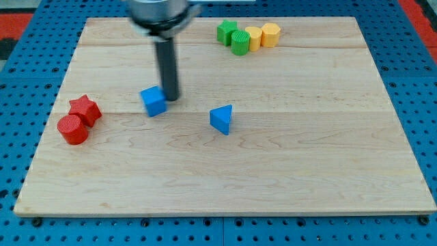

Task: Move the triangle to the bottom right of the cube

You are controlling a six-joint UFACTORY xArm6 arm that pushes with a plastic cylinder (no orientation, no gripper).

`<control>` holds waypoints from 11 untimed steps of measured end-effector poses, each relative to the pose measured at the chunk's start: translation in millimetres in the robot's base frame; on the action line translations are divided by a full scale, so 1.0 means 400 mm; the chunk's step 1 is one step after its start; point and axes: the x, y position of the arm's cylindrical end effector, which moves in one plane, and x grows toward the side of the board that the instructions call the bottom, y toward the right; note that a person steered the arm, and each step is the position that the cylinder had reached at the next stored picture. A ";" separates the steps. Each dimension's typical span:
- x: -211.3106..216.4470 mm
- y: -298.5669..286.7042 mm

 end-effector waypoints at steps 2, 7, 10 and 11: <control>-0.007 0.157; 0.117 0.063; 0.207 -0.028; 0.130 -0.098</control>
